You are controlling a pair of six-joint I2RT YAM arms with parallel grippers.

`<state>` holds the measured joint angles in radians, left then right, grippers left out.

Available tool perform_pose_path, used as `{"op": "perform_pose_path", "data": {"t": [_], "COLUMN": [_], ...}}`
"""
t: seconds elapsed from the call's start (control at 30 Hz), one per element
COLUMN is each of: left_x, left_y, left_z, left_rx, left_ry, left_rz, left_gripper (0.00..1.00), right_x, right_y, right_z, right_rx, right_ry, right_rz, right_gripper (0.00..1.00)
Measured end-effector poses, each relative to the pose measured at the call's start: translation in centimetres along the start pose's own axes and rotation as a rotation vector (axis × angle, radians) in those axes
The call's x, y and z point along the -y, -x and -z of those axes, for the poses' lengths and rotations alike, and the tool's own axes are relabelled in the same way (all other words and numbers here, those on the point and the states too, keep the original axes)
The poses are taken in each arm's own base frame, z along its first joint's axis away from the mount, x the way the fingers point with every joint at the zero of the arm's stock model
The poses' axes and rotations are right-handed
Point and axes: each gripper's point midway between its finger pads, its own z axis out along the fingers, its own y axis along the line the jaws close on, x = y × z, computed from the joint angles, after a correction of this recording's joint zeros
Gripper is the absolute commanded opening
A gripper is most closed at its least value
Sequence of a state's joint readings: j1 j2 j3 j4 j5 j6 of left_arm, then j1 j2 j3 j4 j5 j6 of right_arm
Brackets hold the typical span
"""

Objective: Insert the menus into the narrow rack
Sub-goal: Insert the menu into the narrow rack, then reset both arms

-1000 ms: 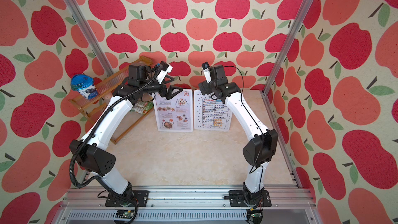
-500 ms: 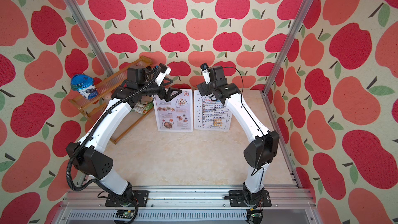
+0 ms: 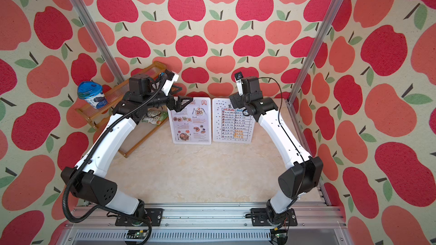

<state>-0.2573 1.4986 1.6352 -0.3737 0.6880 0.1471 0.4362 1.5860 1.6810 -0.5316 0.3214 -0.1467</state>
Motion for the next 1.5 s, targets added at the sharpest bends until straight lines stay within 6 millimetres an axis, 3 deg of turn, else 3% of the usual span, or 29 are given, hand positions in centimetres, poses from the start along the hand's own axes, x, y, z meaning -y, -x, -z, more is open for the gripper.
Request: {"op": "perform_pose_path", "data": {"t": [0.17,0.37,0.53,0.6,0.67,0.73,0.8,0.93,1.03,1.13,1.3,1.43,1.5], "left_x": [-1.8,-4.6,-7.5,-8.2,-8.8,-9.2,-10.1,-12.8,-14.5,-15.0,-17.1,-18.1,-18.3], "left_y": [-0.4,-3.7,-6.2,-6.9,-7.8,-9.7,-13.5,-23.4,-29.8,-33.1,-35.8,-37.1,-37.3], "left_z": [3.5,4.9,8.7,11.0,12.8,13.9,14.4,14.9,15.5,15.4,15.3,14.2,13.0], "left_rx": [0.07,0.062,0.078,0.11,0.138,0.15,0.126,-0.038,-0.162,-0.21,-0.223,-0.226,-0.241], "left_ry": [0.118,0.299,0.559,0.675,0.772,0.849,0.933,1.065,1.131,1.146,1.157,1.122,1.09], "left_rz": [0.051,0.124,0.124,0.109,0.102,0.102,0.117,0.206,0.282,0.317,0.387,0.414,0.402], "left_gripper": [0.99,0.99,0.99,0.99,0.99,0.99,1.0,0.99,0.99,0.99,0.99,0.99,0.99], "right_x": [2.7,2.0,3.8,5.3,6.3,6.8,6.8,4.8,3.9,3.6,4.8,6.7,6.6], "right_y": [-2.6,-4.7,-5.6,-6.7,-8.4,-10.9,-14.9,-24.0,-28.4,-29.8,-29.4,-29.2,-29.6], "right_z": [0.5,0.3,4.2,6.1,6.5,5.7,3.5,-1.0,-3.6,-5.3,-6.4,-6.1,-5.3], "right_rx": [-0.012,-0.028,0.101,0.161,0.183,0.164,0.098,-0.087,-0.191,-0.197,-0.146,-0.079,-0.028], "right_ry": [-0.034,-0.01,-0.121,-0.209,-0.293,-0.363,-0.409,-0.41,-0.413,-0.423,-0.44,-0.435,-0.415], "right_rz": [-0.08,-0.103,-0.135,-0.162,-0.184,-0.196,-0.19,-0.138,-0.11,-0.09,-0.115,-0.193,-0.221], "right_gripper": [0.99,0.99,0.99,0.99,0.99,0.99,0.99,0.99,0.99,0.99,0.99,0.99,0.99]}}
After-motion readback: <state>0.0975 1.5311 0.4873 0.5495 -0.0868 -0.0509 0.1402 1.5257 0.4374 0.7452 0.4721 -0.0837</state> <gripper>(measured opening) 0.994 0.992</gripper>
